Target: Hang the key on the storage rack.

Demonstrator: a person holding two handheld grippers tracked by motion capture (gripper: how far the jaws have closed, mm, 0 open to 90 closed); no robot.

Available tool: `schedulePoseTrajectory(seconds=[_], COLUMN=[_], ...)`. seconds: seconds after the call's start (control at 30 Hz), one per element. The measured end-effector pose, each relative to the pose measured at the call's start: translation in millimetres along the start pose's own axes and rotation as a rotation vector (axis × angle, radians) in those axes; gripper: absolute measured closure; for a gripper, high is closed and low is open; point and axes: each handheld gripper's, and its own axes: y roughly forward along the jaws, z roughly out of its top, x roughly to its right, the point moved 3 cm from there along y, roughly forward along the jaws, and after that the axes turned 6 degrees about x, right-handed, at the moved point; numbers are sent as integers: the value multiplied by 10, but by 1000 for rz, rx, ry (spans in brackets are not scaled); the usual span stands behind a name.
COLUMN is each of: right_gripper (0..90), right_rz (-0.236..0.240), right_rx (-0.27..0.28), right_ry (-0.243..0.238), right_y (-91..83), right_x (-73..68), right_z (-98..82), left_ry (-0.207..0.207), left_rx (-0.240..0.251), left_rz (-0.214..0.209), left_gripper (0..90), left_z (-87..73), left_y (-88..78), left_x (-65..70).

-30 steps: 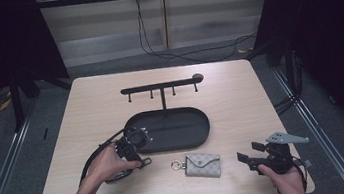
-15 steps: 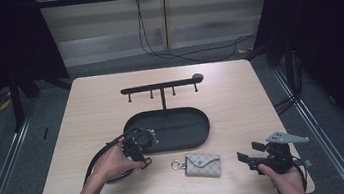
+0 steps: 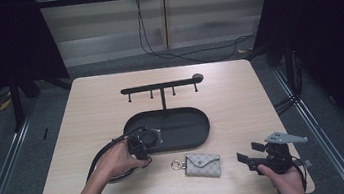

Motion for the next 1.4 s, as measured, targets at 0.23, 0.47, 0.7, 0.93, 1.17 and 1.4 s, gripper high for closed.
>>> schedulePoseTrajectory(seconds=[0.23,0.47,0.7,0.93,1.17,1.4], right_gripper=[234,234,234,234,234,235], right_rz=[-6,-8,-8,-6,-7,-6], right_rx=[-4,-8,-7,-18,-20,-18], right_ry=[7,9,15,11,8,13], right_y=[6,13,7,25,29,29], right_x=[6,14,9,3,4,7], right_z=[-2,-5,-6,-10,-11,-9], left_ry=[-29,-31,-123,-120,-129,-180], left_rx=[-22,-7,65,69,99,141], left_rz=[-34,-56,-71,-78,-68,-93], left_gripper=[708,708,708,708,708,709], left_z=[0,-58,-105,-124,-173,-244], left_y=[-9,-60,-226,-295,-423,-567], left_x=[-26,-24,-119,-105,-105,-185])
